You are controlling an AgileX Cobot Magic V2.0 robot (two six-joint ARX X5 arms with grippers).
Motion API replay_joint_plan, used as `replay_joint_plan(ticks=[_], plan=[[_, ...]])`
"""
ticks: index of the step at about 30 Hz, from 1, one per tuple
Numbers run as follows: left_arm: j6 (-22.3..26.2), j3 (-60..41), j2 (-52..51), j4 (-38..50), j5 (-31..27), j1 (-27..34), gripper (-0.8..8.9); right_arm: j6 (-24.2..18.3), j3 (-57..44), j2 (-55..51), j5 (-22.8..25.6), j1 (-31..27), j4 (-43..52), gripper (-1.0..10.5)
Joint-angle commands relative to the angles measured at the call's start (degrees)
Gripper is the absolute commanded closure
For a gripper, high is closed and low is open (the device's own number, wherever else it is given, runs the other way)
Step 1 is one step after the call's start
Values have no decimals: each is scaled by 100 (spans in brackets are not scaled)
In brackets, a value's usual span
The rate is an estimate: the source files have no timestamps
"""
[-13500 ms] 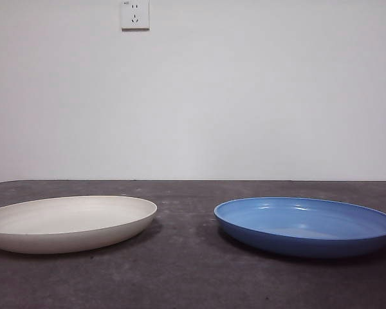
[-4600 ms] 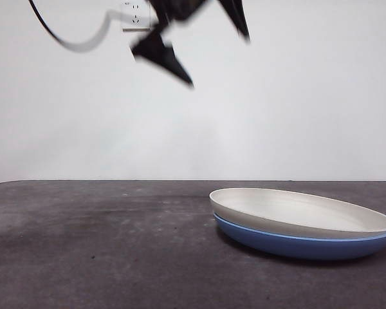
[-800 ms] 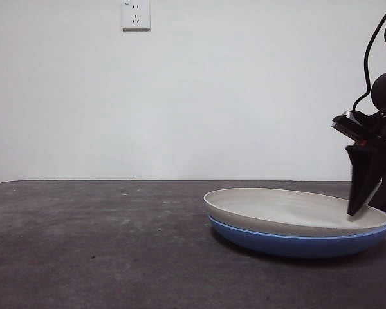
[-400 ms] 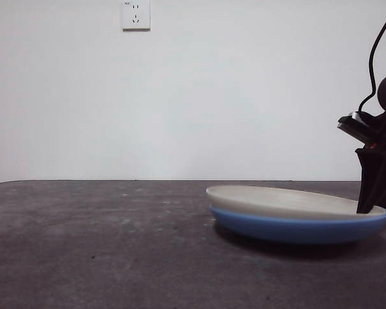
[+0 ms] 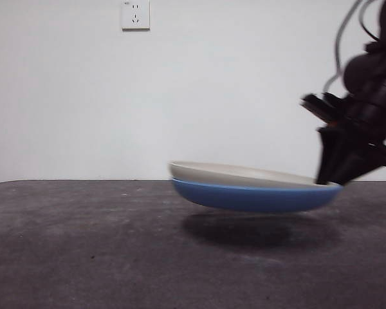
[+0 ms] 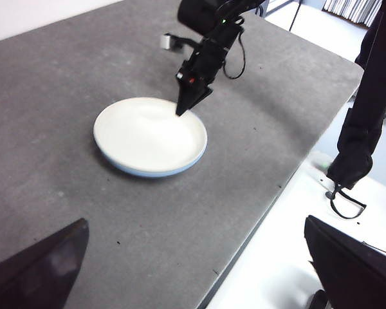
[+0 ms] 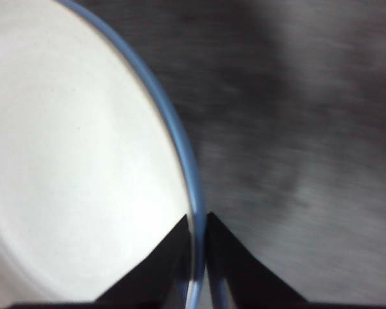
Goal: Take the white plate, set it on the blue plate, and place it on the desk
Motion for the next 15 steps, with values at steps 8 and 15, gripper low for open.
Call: replay_joint_plan(ticks=[8,15], plan=[[125,57,22,227,-26,-37,215,697,203,170,264,981,426,937],[127,57,22,229,-26,-37,215,953,205,562,251,1200,741,937]])
